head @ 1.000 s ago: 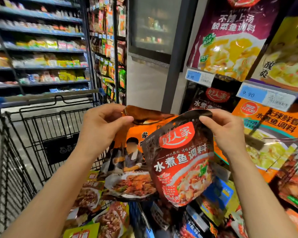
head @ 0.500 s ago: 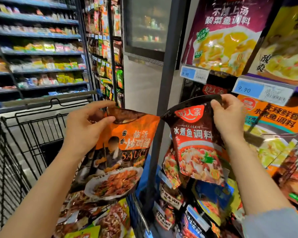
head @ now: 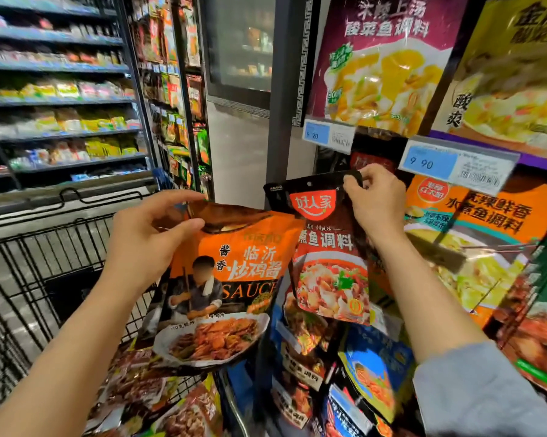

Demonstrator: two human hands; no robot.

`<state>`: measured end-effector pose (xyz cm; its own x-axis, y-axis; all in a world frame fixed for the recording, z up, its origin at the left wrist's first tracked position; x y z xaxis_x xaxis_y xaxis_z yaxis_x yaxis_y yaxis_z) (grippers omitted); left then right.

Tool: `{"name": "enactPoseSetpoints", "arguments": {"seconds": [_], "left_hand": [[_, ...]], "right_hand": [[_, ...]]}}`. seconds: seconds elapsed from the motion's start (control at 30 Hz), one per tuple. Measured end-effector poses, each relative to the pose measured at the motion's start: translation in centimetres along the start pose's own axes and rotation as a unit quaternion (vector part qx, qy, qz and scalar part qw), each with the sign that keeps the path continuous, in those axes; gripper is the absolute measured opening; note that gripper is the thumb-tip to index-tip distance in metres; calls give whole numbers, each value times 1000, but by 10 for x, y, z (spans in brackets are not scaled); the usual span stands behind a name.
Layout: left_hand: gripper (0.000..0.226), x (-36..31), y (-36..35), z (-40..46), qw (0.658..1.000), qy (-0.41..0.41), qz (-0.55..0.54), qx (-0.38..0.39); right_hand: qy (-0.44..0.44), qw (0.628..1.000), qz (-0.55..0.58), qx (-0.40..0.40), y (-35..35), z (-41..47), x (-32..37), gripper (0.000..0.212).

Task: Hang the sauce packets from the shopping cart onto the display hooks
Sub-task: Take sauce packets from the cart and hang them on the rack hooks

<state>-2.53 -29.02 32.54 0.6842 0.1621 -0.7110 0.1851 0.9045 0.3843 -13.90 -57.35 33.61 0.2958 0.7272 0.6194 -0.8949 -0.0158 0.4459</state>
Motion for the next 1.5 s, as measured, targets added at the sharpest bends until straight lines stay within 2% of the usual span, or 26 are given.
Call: {"name": "enactPoseSetpoints", "arguments": {"seconds": [0.13, 0.23, 0.3, 0.4, 0.57, 0.63, 0.77, 0.9, 1.07, 1.2, 1.5], "left_hand": [[37, 1, -6, 3, 1000, 4, 4, -4], [35, 2, -10, 4, 1000, 12, 4, -3], [35, 3, -13, 6, 1000, 17, 6, -3], [34, 2, -16, 8, 1000, 25, 3, -4], [39, -4, -25, 10, 1000, 19, -1, 6], [42, -5, -28, 11, 1000, 16, -4, 13], [47, -9, -34, 13, 1000, 5, -12, 21], [42, -10, -41, 13, 1000, 9, -14, 23], [38, -11, -40, 13, 1000, -3, -11, 20], [38, -8, -36, 13, 1000, -2, -17, 8], [44, -8, -32, 11, 1000, 10, -10, -1]], "right_hand": [[-28, 998, 49, 28, -3, -1, -7, 13], [-8, 997, 68, 39, -1, -1, -9, 5], [25, 997, 57, 44, 3, -1, -7, 17], [76, 995, 18, 63, 8, -4, -4, 22], [52, 992, -54, 103, 9, -3, -7, 32], [43, 996, -33, 72, 11, -4, -8, 33], [64, 997, 32, -38, 15, -5, -6, 32], [34, 994, 86, -50, 0, 6, -9, 33], [66, 983, 151, -76, -17, 14, -7, 33], [47, 976, 186, -106, -18, 25, -7, 30], [-51, 990, 110, -69, -18, 36, -17, 32]]}}
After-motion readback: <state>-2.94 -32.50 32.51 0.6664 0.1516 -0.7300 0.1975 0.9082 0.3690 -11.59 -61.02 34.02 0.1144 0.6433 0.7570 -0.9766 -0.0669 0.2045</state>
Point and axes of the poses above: each hand's wrist, its own z-axis towards the middle knuckle, its own y-axis out of the back of the hand, x = y × z, the point moved 1 cm from there along z, towards the middle knuckle, and after that the axes turned 1 degree about -x, right-handed, at the moved point
